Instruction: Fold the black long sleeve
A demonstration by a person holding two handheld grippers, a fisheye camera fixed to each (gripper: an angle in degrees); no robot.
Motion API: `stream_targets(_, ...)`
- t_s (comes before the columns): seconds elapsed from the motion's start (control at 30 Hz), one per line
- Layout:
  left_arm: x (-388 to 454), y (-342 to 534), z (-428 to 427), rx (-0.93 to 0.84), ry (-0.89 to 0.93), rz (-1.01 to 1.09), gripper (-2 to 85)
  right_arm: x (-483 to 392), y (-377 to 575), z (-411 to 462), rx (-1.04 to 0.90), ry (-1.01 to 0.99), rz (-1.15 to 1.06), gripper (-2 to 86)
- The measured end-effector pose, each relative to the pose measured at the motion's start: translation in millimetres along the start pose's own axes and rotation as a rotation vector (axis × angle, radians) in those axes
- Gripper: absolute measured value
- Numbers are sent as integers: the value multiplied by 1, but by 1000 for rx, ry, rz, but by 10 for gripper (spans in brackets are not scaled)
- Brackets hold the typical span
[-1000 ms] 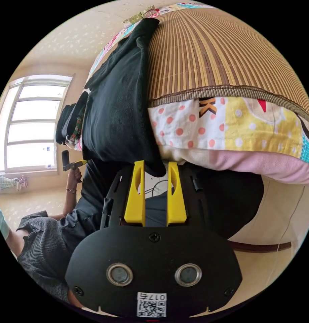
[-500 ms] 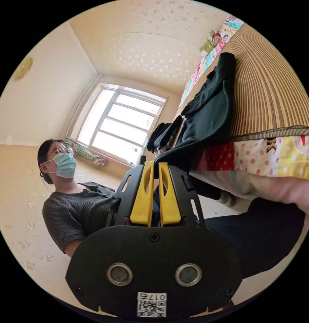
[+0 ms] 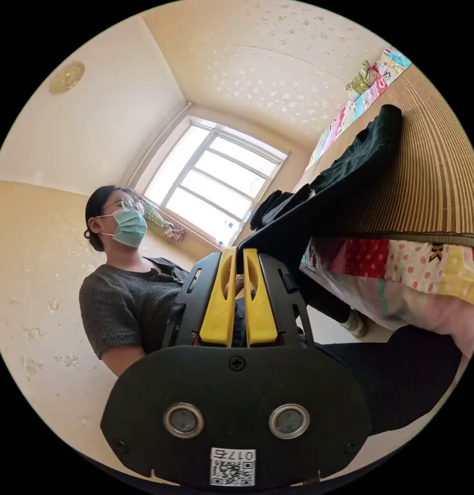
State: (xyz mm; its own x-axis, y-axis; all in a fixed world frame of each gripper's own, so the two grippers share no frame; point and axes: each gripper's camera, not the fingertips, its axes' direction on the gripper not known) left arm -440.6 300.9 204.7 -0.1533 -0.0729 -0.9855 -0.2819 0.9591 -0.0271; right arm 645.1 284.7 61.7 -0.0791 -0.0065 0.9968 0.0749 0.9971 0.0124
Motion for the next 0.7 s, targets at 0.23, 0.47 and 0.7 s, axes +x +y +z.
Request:
stream_targets(0.23,46,-39,-47,319,-25,202,37,4,-33,-13,208,23,-21,24)
stream_targets(0.47,-63,-107,-92,678,-384,-242,38,114,-141,6,447,420,326,24)
stream_targets(0.7,-146,-164,-99,648,-655,-424,51,239,-201,71,449,729,540,48)
